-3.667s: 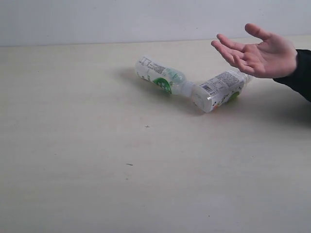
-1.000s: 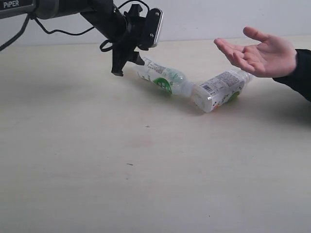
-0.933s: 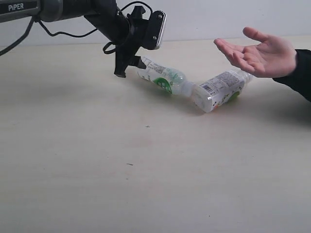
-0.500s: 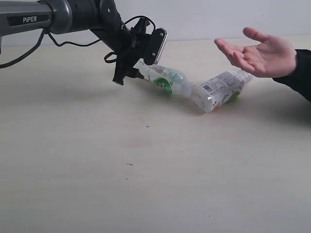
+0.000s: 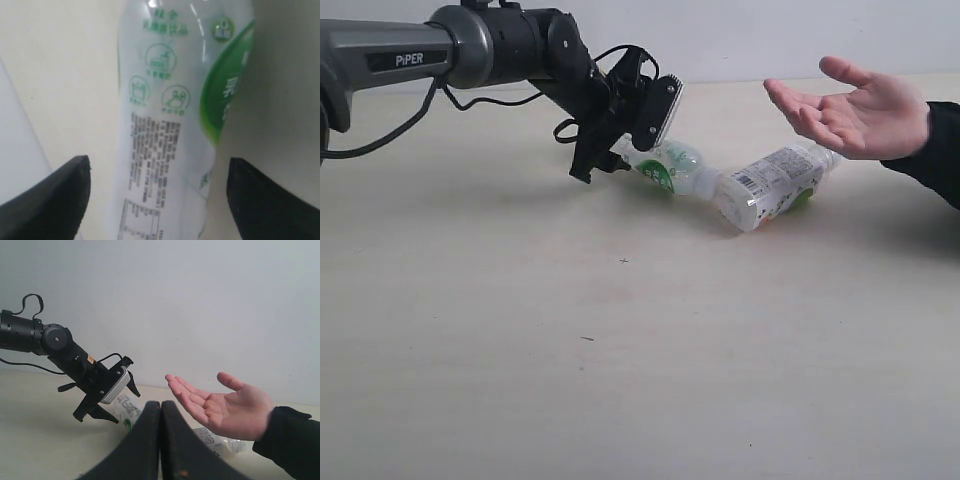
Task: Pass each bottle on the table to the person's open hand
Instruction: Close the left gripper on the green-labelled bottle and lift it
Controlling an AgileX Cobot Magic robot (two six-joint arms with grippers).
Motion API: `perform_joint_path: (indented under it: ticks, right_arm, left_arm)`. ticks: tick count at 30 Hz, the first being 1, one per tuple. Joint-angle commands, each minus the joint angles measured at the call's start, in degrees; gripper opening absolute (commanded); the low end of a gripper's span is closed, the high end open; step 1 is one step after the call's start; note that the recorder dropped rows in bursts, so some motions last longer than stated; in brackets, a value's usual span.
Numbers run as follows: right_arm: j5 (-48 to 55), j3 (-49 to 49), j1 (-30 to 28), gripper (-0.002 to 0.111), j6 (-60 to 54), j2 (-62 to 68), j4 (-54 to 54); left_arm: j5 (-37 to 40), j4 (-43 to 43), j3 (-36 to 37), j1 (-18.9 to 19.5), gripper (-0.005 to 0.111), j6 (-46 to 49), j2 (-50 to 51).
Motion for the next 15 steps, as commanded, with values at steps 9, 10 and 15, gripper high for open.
perform_joint_path:
  ticks: [9, 10, 15]
  right_arm:
    - [-0.28, 0.24, 0.15, 0.000, 0.03, -0.25, 0.10]
    - [-0.28, 0.24, 0.15, 0.000, 0.03, -0.25, 0.10]
    - [-0.28, 0.24, 0.15, 0.000, 0.03, -0.25, 0.10]
  left_arm:
    - [-4.68, -0.06, 0.10, -0.34, 0.073, 0.27, 2.03]
    - [-4.84, -0.06, 0.10, -0.34, 0.073, 0.67, 2.29]
    - [-6.38, -0.06, 0.10, -0.34, 0.073, 1.79, 3.67]
